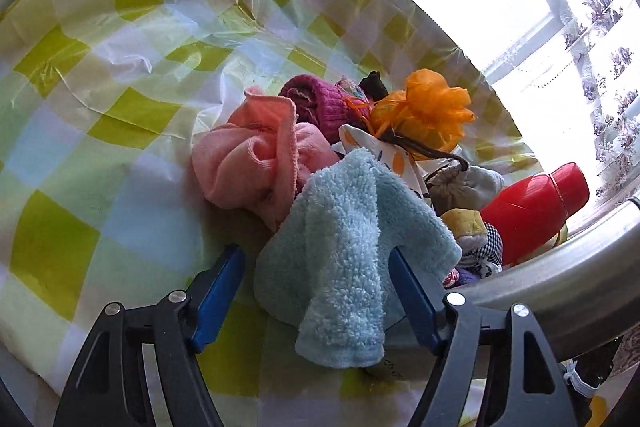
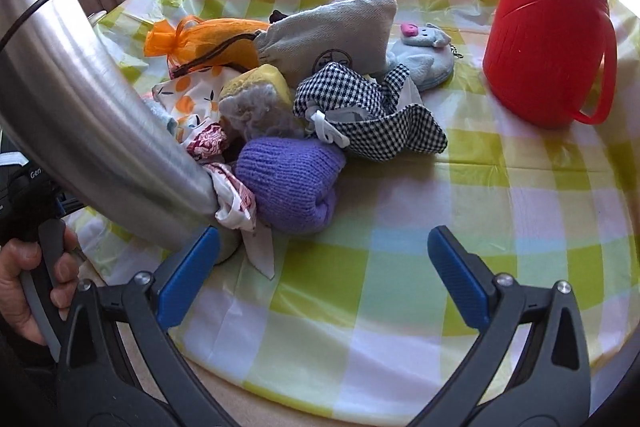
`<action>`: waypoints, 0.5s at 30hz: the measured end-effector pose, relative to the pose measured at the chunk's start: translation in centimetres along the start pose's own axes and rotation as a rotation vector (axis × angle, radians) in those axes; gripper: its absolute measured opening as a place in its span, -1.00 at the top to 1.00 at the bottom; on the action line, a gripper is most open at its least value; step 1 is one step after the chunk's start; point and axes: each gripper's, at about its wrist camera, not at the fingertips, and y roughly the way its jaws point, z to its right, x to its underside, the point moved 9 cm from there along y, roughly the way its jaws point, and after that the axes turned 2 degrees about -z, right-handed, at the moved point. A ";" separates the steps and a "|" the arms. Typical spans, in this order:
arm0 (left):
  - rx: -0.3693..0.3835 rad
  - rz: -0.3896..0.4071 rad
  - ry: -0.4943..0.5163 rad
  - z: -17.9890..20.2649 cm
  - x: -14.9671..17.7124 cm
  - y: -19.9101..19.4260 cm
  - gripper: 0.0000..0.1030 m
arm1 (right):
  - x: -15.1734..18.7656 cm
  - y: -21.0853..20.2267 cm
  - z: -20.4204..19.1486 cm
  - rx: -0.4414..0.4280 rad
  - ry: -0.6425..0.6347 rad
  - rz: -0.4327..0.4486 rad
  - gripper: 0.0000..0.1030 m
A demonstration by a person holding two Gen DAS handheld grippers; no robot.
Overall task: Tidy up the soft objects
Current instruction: 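Grasp the blue towel with the left tool while the right tool grasps the purple knit hat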
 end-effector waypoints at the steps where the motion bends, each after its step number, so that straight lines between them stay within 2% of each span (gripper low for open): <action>1: 0.009 -0.003 0.000 0.0 0.0 0.3 -0.34 | -0.4 0.5 0.1 -0.023 0.036 -0.005 -1.00; 5: 0.034 -0.014 0.010 0.2 0.5 1.1 -0.18 | -1.3 2.3 0.9 -0.137 0.197 0.002 -0.96; 6: 0.041 -0.015 0.011 0.2 0.6 1.1 -0.15 | -1.6 2.7 0.9 -0.158 0.212 0.003 -0.82; 7: 0.047 -0.017 0.011 0.2 0.7 1.2 -0.04 | -1.8 3.1 0.7 -0.174 0.215 0.003 -0.75; 8: 0.053 -0.020 0.010 0.1 0.8 1.3 0.18 | -2.0 3.5 0.5 -0.185 0.213 -0.001 -0.57; 9: 0.064 -0.027 0.006 0.1 0.9 1.4 0.30 | -2.2 3.9 0.3 -0.208 0.215 -0.008 -0.42; 10: 0.074 -0.033 0.001 0.1 1.1 1.5 0.53 | -2.3 4.3 -0.1 -0.245 0.228 -0.015 -0.33; 11: 0.080 -0.034 -0.005 0.0 1.2 1.4 0.59 | -2.4 4.6 -0.3 -0.271 0.238 -0.020 -0.21; 12: 0.083 -0.030 -0.008 -0.1 1.2 1.2 0.61 | -2.5 4.5 -0.4 -0.262 0.233 -0.011 -0.14; 15: 0.084 -0.006 -0.011 -0.3 1.7 -0.1 0.67 | -2.3 3.0 -1.1 -0.246 0.205 0.033 -0.02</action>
